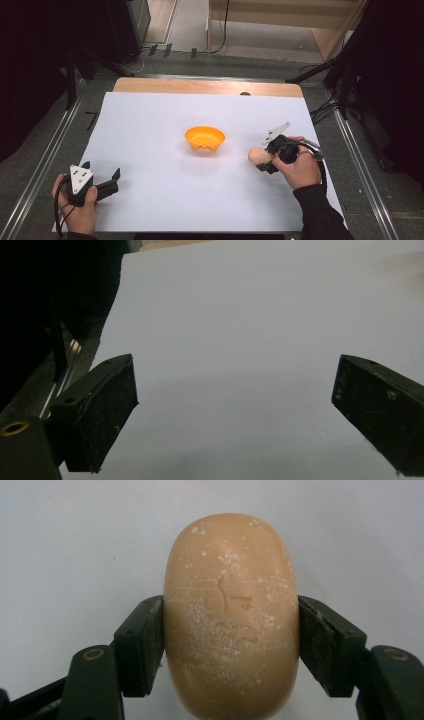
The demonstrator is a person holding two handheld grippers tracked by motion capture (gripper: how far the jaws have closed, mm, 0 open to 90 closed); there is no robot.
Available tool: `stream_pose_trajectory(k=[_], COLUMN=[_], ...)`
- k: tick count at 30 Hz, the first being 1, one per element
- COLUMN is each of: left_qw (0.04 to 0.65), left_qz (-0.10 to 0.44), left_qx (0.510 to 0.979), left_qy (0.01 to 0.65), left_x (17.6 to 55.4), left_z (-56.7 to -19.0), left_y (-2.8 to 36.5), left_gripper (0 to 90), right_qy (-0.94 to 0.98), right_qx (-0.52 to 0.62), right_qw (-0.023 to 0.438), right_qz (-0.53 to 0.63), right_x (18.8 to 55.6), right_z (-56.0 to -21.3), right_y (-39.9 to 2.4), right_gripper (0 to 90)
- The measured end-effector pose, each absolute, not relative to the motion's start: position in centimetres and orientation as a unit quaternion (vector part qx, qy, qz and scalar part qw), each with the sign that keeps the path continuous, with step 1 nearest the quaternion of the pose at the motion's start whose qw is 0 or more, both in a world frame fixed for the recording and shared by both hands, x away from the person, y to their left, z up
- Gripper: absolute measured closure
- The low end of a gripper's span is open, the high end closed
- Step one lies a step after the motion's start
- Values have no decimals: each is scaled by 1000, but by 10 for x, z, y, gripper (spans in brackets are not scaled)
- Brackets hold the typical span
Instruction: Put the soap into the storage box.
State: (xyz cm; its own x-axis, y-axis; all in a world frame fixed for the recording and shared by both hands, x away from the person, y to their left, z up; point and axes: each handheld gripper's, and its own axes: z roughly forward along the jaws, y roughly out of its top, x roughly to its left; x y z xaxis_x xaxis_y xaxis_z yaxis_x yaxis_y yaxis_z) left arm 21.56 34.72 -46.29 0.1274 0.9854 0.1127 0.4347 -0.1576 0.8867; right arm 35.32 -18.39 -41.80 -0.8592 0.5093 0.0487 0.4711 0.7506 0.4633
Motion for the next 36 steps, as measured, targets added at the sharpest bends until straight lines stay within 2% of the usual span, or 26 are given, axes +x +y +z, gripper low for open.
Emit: stream_pose_trajectory(k=[36], left_qw=[364], left_qz=[377], left_qx=[662], left_qy=[537], left_x=[216], left_z=[-463], left_y=[348], left_gripper=[42], right_qy=[951], right_qx=[187], right_qw=[52], right_qz=[241], right_x=[397], right_z=[-386], right_y=[-132], right_gripper=[332])
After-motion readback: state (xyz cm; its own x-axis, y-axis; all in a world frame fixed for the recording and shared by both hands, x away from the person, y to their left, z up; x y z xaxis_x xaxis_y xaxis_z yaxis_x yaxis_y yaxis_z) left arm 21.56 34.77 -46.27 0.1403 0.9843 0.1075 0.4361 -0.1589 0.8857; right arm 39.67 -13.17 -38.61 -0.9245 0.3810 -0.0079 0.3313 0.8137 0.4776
